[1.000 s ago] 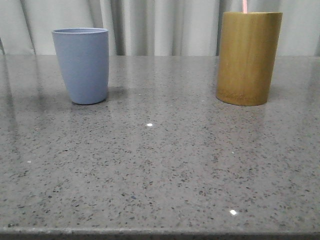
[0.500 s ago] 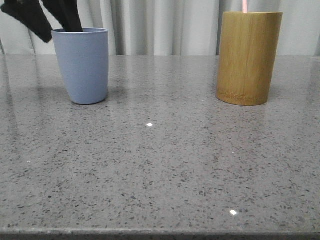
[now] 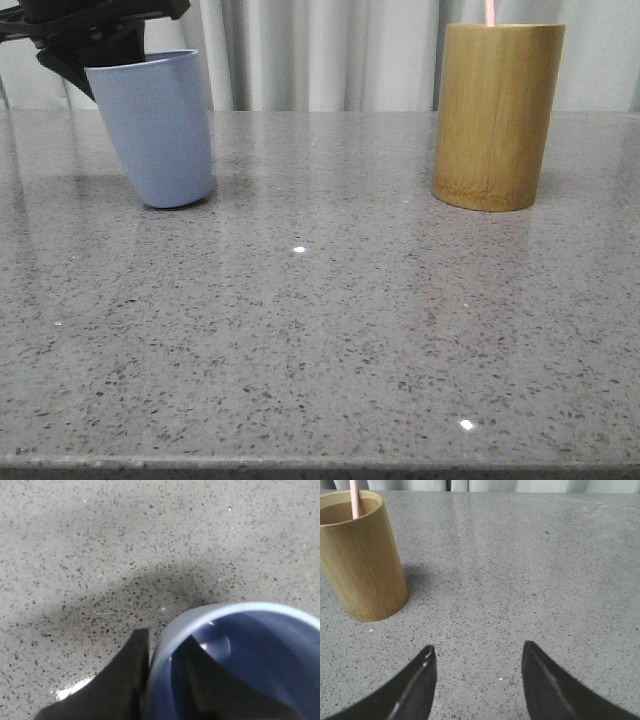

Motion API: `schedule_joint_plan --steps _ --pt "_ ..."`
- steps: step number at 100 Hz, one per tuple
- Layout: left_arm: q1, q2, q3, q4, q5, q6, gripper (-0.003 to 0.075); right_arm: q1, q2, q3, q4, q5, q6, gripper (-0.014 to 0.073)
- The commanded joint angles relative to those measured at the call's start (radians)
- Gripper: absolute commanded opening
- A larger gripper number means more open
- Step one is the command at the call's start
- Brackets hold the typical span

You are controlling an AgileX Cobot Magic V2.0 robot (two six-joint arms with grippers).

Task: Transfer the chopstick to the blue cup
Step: 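Carry the blue cup with the left gripper toward the bamboo holder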

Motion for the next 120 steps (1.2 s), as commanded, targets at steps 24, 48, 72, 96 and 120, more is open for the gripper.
schedule_joint_plan --steps 24,48,72,96,120 --pt "-0.039 -0.044 -0.037 -0.106 -0.038 0.024 -0.0019 -0.004 0.012 -0.039 -0.001 -0.076 -0.003 0.0403" --pt "-0.129 -0.029 -0.061 -0.119 -0.124 0.026 -0.0019 -0.004 0.012 -0.039 -0.001 -0.075 -0.003 0.0403" --pt "-0.183 0.046 -0.157 -0.127 -0.096 0.026 -0.0018 -0.004 0.012 -0.039 -0.001 -0.075 -0.003 0.0403" --pt "-0.195 0.096 -0.214 -0.140 -0.070 0.026 0.0033 -0.004 0.012 -0.039 -0.001 -0.056 -0.003 0.0403" --pt "-0.195 0.096 -0.214 -0.150 -0.070 0.026 0.0305 -0.004 0.012 -0.039 -0.001 -0.037 -0.003 0.0403"
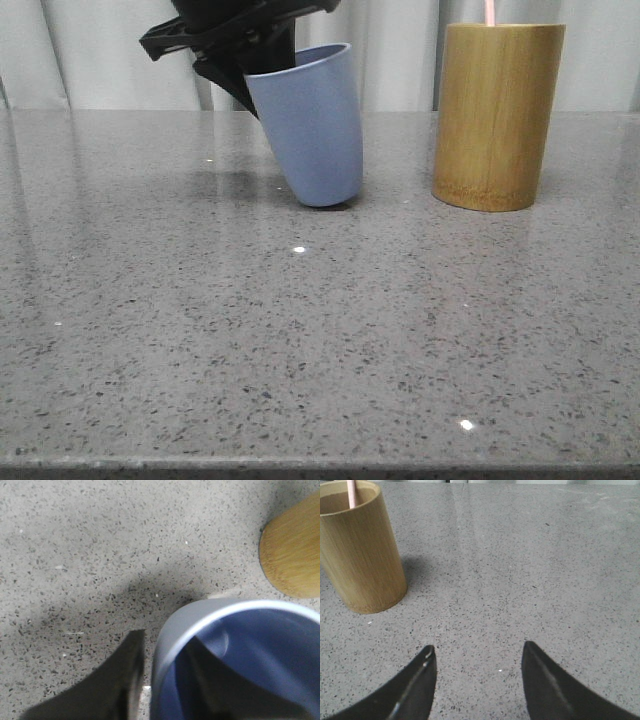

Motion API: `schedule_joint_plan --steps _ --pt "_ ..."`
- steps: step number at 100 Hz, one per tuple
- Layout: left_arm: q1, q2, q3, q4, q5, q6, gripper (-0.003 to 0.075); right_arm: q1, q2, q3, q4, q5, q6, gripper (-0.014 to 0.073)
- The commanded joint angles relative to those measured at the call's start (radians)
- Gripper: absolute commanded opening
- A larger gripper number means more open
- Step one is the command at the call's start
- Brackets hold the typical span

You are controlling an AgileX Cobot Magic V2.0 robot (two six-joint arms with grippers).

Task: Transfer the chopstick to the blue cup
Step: 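Carry the blue cup with the left gripper toward the bamboo holder, then set the blue cup down, open the left gripper and withdraw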

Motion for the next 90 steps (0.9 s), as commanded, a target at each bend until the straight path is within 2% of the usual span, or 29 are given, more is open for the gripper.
schedule_joint_plan --steps 1,11,51,68,90 --pt "-0.006 -0.051 -0.035 -0.033 -0.033 0.000 0.0312 -0.004 0.012 -0.039 -0.001 -0.064 -0.003 0.0403" --pt "-0.006 -0.057 -0.037 -0.050 -0.031 0.000 0.0367 -0.004 0.012 -0.039 -0.001 -0.064 -0.003 0.0403" --pt "-0.006 -0.182 -0.055 -0.046 -0.069 0.000 0.0366 -0.004 0.012 -0.039 -0.001 -0.115 -0.003 0.0402" --pt "-0.006 -0.265 -0.055 0.012 -0.052 -0.007 0.0366 -0.002 0.012 -0.039 -0.001 -0.107 -0.003 0.0402" --pt "-0.006 -0.412 0.056 0.107 -0.124 -0.044 0.0366 0.019 0.013 -0.055 -0.001 -0.076 -0.003 0.0402"
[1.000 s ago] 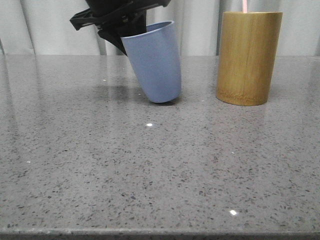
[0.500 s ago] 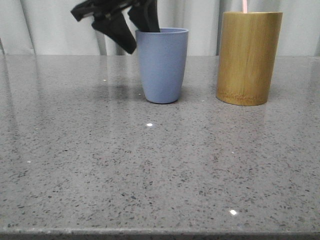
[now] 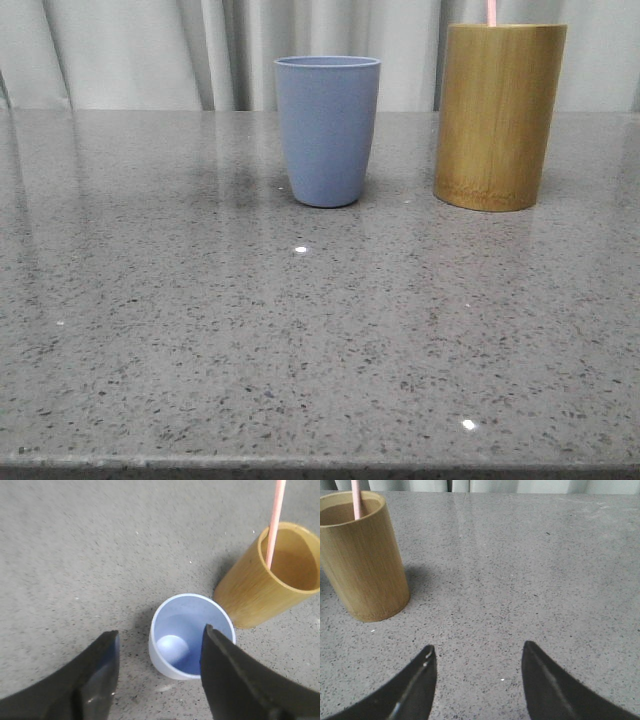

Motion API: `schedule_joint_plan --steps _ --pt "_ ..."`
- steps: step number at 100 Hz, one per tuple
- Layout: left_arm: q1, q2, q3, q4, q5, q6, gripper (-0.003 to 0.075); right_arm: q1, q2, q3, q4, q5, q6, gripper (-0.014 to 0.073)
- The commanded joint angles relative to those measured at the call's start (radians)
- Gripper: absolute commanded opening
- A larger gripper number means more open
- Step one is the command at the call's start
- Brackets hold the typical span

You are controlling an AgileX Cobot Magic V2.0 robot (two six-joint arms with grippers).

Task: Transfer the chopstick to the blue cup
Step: 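Set the blue cup down, open the left gripper and withdraw, then reach the right gripper into the bamboo holder and grasp the pink chopstick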

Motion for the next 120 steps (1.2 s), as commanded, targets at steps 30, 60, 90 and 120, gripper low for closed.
schedule_joint_plan --steps 30,60,90,120 --pt "-0.006 -0.357 0.316 0.089 -0.224 -0.085 0.0366 0.042 0.095 -0.194 0.000 0.056 -0.003 0.0402" --pt "-0.006 -0.609 0.586 0.212 -0.286 -0.200 0.0366 0.042 0.272 -0.357 0.051 0.164 -0.003 0.0402" --pt "-0.006 -0.818 0.810 0.215 -0.354 -0.234 0.0366 0.108 0.421 -0.468 0.056 0.172 -0.003 0.0402" --pt "-0.006 -0.907 0.882 0.215 -0.364 -0.257 0.0366 0.167 0.560 -0.632 0.059 0.195 -0.003 0.0442"
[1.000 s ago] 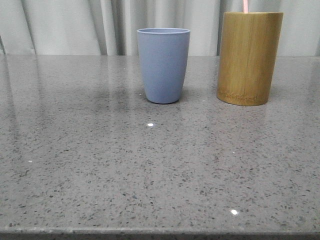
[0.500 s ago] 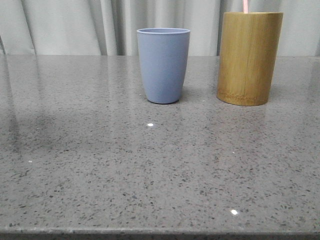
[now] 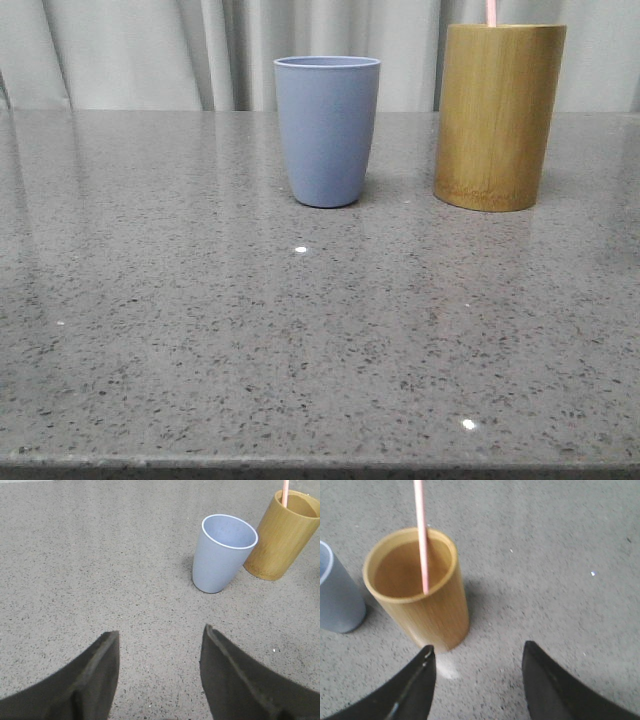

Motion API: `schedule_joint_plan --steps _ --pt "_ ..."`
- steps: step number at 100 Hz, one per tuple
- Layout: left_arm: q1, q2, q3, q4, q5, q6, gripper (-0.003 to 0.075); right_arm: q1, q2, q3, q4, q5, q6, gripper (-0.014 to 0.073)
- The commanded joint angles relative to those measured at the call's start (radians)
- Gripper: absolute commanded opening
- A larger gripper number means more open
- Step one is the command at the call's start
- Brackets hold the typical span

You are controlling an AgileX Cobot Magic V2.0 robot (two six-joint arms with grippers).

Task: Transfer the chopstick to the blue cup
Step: 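Reach the right gripper into the bamboo holder and grasp the pink chopstick, then lift the pink chopstick out of the bamboo holder with the right gripper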

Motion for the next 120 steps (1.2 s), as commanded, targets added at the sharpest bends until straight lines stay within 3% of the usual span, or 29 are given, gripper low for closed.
schedule_joint_plan --steps 1,13,74,120 --pt "-0.006 -0.007 -0.023 0.002 -0.084 -0.013 0.0366 0.014 0.029 -0.078 0.005 -0.059 -0.005 0.0452" --pt "-0.006 -0.007 -0.023 0.002 -0.084 -0.015 0.0366 0.025 0.091 -0.145 0.011 -0.064 -0.005 0.0504" --pt "-0.006 -0.007 -0.023 -0.004 -0.092 -0.015 0.0366 0.096 0.478 -0.541 0.061 -0.064 -0.005 0.0498" --pt "-0.006 -0.007 -0.023 -0.006 -0.092 -0.015 0.0366 0.096 0.622 -0.633 0.061 -0.080 -0.005 0.0473"
